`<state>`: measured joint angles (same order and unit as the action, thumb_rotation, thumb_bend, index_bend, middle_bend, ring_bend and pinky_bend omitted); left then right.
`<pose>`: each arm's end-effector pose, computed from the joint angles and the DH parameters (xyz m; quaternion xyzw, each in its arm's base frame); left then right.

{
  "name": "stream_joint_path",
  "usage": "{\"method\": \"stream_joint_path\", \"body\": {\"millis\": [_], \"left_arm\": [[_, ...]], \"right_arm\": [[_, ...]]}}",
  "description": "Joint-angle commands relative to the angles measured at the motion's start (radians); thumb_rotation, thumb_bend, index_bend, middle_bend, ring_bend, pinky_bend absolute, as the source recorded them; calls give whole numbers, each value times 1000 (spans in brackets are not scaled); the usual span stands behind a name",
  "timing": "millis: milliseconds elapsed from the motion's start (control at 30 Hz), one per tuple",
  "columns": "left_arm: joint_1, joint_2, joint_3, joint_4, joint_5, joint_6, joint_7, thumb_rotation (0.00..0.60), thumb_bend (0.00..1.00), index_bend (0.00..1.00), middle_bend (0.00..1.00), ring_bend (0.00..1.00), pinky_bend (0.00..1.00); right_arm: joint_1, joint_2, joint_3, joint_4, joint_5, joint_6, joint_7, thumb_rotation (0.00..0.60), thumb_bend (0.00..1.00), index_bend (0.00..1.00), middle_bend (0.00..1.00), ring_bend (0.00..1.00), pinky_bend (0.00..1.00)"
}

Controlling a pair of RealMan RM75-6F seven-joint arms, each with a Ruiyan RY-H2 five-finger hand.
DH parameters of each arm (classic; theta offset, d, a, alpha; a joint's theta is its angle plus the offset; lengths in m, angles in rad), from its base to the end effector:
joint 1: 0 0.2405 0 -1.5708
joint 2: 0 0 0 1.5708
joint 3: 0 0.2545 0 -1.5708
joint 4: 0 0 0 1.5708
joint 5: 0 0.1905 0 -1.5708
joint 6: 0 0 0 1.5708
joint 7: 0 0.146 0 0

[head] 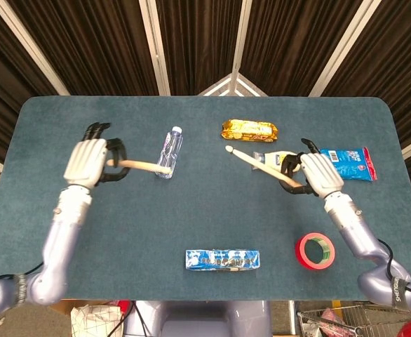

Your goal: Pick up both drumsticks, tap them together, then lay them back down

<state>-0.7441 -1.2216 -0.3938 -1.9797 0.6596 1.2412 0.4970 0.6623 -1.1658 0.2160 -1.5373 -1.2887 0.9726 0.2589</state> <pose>-0.1115 0.3453 0.1331 -0.5867 -0.4623 -0.4371 0.5010 -0.1847 -0.3613 0.1367 0.6525 -0.4430 0.4665 0.4004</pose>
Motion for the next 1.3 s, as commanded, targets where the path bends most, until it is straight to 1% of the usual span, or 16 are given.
{"method": "stream_joint_path", "body": {"millis": [33,133,267,333,433,533,633,733,833,933,1000,1100,1200,1300], "left_arm": [[58,73,87,-12,14,-58,0,600,403,688,694,117,0],[86,87,152,17,57,-82,-2,600,403,688,694,117,0],[115,65,232,88,110,-111,-8,600,403,688,694,117,0],[124,43,257,127,117,-123,-13,600,403,688,694,117,0],[129,5,279,194,109,-142,-21,600,403,688,693,117,0],[126,-39,287,267,95,-160,-23,600,403,689,693,117,0],[120,-100,298,363,104,-159,-8,600,403,685,692,117,0],[113,-158,300,438,72,-195,-10,600,403,666,680,117,0],[102,-205,302,497,44,-227,1,600,402,638,656,113,0],[88,-254,304,557,13,-257,21,600,402,584,606,105,0],[80,-273,302,579,-7,-277,30,600,401,553,573,101,0],[69,-285,299,587,-24,-297,42,600,401,518,553,98,0],[65,-283,290,569,-24,-297,37,600,401,479,540,95,0],[66,-265,268,526,-20,-287,17,600,401,471,533,93,0]], "right_arm": [[-27,-42,-55,72,-94,49,-2,600,458,812,661,458,14],[-40,-66,-91,114,-129,48,20,600,458,813,661,458,14],[-53,-100,-139,166,-178,47,25,600,458,812,661,458,14],[-60,-117,-156,187,-196,51,29,600,458,812,661,458,14],[-71,-144,-172,214,-207,56,50,600,458,812,661,458,14],[-76,-159,-181,241,-216,56,59,600,458,812,661,458,14],[-79,-166,-185,256,-220,59,68,600,458,812,661,458,14],[-83,-167,-190,260,-225,60,74,600,458,812,661,458,14],[-84,-165,-192,261,-224,57,74,600,459,812,661,458,14],[-87,-161,-195,260,-223,54,74,600,459,812,661,458,14],[-88,-158,-196,260,-222,51,73,600,459,812,661,458,14],[-92,-154,-195,260,-218,49,77,600,458,812,661,458,14],[-92,-153,-190,260,-208,43,81,600,458,813,661,458,14],[-93,-151,-189,259,-205,38,81,600,458,812,661,458,14]]}}
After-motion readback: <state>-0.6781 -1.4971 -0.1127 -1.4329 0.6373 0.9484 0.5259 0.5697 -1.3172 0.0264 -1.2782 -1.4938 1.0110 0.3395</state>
